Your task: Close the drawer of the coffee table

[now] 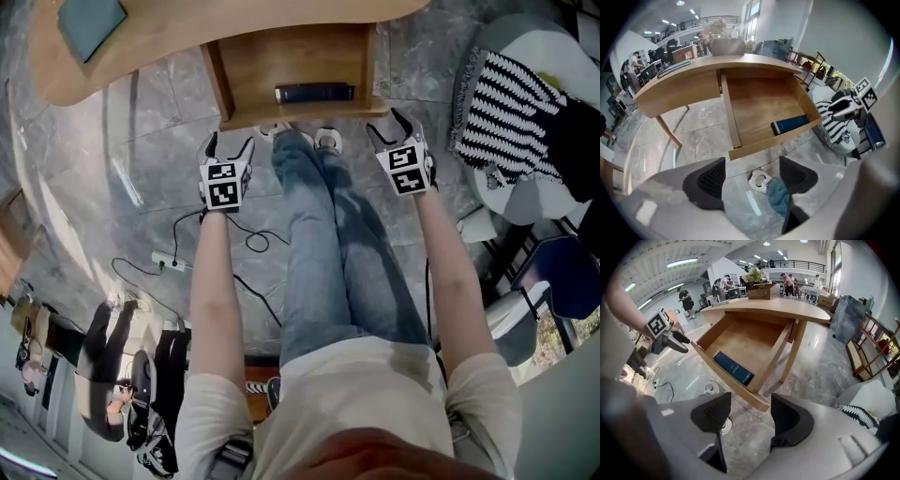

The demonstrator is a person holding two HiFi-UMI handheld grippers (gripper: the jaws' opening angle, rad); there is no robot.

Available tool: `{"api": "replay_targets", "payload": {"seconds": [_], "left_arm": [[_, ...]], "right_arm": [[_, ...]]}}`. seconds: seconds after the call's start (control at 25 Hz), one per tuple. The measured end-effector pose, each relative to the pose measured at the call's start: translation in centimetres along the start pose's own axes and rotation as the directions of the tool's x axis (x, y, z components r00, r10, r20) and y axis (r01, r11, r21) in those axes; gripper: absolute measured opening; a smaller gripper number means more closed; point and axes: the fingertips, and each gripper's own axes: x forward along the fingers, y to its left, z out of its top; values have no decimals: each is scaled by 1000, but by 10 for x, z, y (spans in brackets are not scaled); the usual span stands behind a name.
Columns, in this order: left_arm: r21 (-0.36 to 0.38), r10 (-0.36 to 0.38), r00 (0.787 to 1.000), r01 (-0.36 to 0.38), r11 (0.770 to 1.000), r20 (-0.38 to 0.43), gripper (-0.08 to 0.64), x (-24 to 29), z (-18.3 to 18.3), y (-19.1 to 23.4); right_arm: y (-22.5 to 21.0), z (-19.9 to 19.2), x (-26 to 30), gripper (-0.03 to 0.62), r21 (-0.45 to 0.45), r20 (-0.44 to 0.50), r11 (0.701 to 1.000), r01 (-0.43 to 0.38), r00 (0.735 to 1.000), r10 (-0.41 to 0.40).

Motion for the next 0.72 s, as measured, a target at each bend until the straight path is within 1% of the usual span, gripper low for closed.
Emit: {"api": "replay_targets", "payload": {"seconds": [0.12, 0.24, 0.4, 0.48, 0.6, 0.72], "left_arm": [[32, 9, 999, -8, 999, -34, 373, 15, -8, 6], [49, 21, 999, -19, 999, -49, 374, 28, -8, 12], [59, 41, 998, -39, 998, -41, 373, 41, -2, 18], [73, 39, 999, -36, 997, -39, 373, 46, 2, 17], [129, 24, 998, -17, 991, -57, 373, 51, 6, 14], [186, 15, 997, -1, 982, -72, 367, 55, 9, 11]], "right_arm": [[-2, -10, 16, 278, -43, -51, 999, 1, 999, -3], [-8, -17, 31, 279, -68, -83, 998, 15, 996, -21], [-11, -21, 44, 279, -86, -108, 996, 15, 994, -24], [-13, -22, 49, 279, -84, -122, 996, 14, 992, -24], [-14, -20, 57, 278, -89, -138, 996, 1, 990, -13], [-10, -18, 62, 270, -126, -155, 992, -28, 988, 8]]}}
